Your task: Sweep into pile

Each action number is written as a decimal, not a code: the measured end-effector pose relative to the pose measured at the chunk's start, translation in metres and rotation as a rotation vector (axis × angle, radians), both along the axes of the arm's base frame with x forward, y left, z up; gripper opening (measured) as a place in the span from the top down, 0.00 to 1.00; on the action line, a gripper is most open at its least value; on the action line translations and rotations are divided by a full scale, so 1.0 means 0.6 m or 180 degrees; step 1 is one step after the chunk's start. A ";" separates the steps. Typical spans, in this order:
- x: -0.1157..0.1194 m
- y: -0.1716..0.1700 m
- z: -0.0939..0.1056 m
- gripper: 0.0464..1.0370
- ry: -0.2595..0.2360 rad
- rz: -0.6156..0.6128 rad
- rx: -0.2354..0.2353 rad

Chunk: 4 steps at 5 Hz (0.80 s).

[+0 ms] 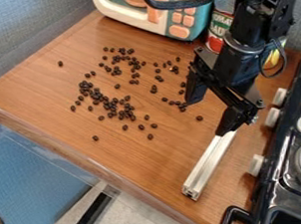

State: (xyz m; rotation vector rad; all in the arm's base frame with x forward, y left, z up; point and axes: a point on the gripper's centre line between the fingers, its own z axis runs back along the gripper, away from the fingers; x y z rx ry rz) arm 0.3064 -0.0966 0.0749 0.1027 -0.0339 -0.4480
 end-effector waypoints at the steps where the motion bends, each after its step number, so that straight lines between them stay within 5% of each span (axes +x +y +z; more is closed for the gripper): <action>1: -0.004 0.001 -0.019 0.04 0.0105 0.0021 0.0034; 4: -0.013 -0.010 -0.041 0.04 0.0123 0.0006 0.0025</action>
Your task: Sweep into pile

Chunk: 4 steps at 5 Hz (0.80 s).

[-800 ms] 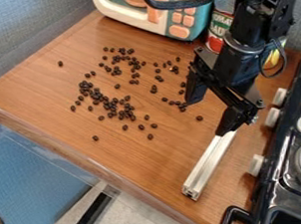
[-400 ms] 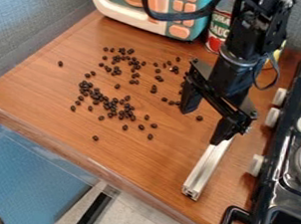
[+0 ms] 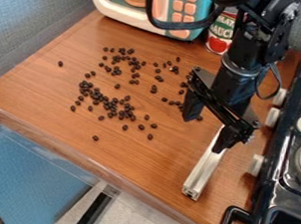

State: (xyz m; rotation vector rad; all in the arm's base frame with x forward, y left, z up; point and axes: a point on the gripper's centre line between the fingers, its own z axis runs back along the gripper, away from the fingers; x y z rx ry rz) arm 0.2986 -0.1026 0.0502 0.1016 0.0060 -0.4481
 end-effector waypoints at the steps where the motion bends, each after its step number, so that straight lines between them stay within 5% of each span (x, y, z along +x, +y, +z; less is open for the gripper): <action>1: -0.005 -0.011 -0.023 0.04 0.0127 -0.0035 -0.0097; 3: -0.009 -0.027 -0.056 0.09 0.0197 0.0006 -0.0147; 4: -0.004 -0.035 -0.072 0.39 0.0228 0.0090 -0.0182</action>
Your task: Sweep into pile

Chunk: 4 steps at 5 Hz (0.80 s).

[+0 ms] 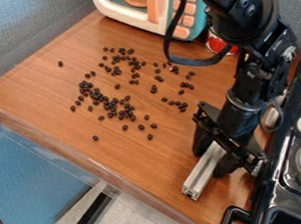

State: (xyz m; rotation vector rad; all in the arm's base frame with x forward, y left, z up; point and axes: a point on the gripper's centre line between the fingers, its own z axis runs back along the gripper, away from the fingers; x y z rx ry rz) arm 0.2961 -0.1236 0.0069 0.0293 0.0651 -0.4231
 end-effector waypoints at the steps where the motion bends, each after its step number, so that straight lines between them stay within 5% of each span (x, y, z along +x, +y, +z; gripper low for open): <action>1: 0.003 -0.004 0.000 0.64 0.0000 0.0042 -0.0063; 4: 0.032 0.022 0.001 0.65 0.0068 0.0154 -0.0066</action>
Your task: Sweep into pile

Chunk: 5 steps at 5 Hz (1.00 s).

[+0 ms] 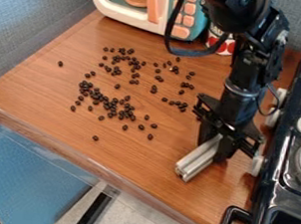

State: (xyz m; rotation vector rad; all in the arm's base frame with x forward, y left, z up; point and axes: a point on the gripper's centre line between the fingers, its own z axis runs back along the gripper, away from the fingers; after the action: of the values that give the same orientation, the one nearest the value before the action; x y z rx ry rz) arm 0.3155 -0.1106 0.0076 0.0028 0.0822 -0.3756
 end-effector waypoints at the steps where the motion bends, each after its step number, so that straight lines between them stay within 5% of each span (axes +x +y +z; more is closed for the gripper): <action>1: 0.032 0.014 -0.003 0.65 -0.0050 0.0127 0.0028; 5: 0.071 0.066 -0.009 0.65 -0.0136 0.0434 0.0175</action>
State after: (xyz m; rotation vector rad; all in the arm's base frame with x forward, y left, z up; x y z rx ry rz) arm 0.3580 -0.0711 0.0022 0.0592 0.0502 -0.2366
